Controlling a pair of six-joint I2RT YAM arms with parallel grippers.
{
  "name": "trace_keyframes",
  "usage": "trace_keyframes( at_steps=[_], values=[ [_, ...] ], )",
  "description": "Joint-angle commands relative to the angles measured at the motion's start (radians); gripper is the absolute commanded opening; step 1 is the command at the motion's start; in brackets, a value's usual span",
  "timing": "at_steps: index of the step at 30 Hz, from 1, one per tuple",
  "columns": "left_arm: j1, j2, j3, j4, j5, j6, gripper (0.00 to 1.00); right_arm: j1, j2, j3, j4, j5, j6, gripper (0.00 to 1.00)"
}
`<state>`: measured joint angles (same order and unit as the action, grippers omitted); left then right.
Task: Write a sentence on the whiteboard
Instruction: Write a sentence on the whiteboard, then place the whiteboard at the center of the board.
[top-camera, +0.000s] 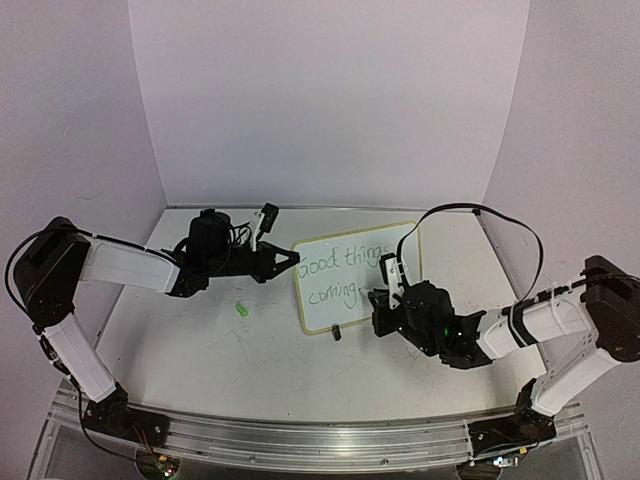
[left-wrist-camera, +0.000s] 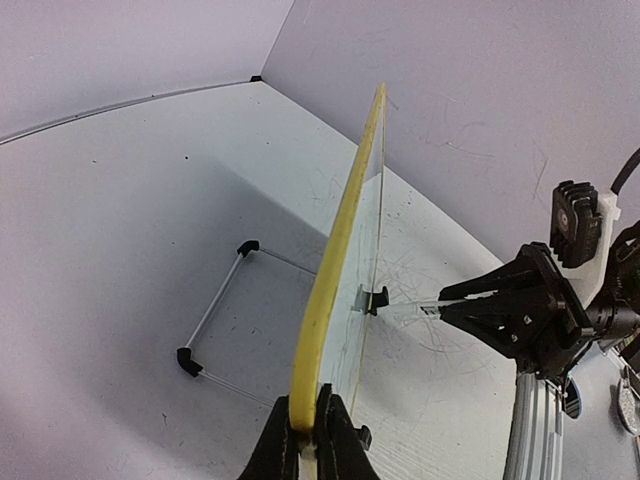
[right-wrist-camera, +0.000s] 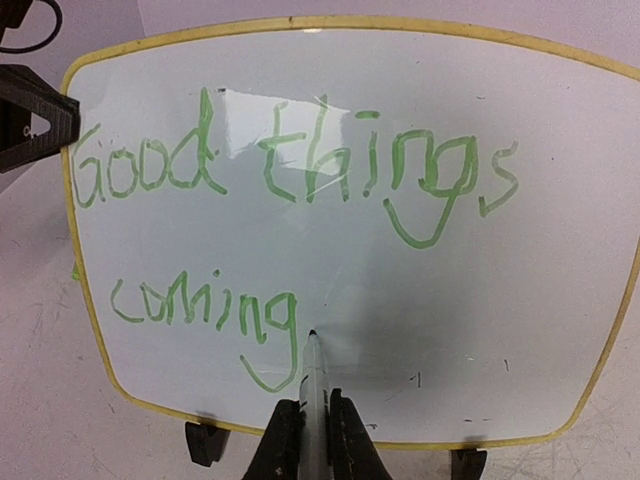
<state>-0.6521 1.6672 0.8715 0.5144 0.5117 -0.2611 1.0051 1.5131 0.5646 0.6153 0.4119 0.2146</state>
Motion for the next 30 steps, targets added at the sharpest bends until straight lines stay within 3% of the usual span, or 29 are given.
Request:
trace_keyframes(
  at_steps=[1, 6, 11, 14, 20, 30],
  values=[
    [0.006, -0.020, 0.024, -0.018, -0.060, 0.068, 0.00, -0.007, 0.044, 0.056, 0.029, 0.040, 0.011, 0.00],
    [0.006, -0.019, 0.022, -0.017, -0.061, 0.066, 0.00, -0.006, 0.031, 0.058, 0.014, 0.062, 0.016, 0.00],
    [0.006, -0.014, 0.025, -0.019, -0.069, 0.065, 0.00, 0.004, -0.260, 0.000, -0.159, -0.017, 0.071, 0.00],
    [0.007, -0.015, 0.023, -0.019, -0.087, 0.070, 0.01, 0.003, -0.415, -0.023, -0.319, 0.019, 0.105, 0.00],
    [0.006, -0.027, 0.020, -0.021, -0.109, 0.073, 0.20, 0.003, -0.612, -0.049, -0.388, 0.138, 0.058, 0.00],
    [0.005, -0.093, 0.024, -0.074, -0.154, 0.073, 0.48, 0.002, -0.641, 0.007, -0.352, 0.207, -0.025, 0.00]
  ],
)
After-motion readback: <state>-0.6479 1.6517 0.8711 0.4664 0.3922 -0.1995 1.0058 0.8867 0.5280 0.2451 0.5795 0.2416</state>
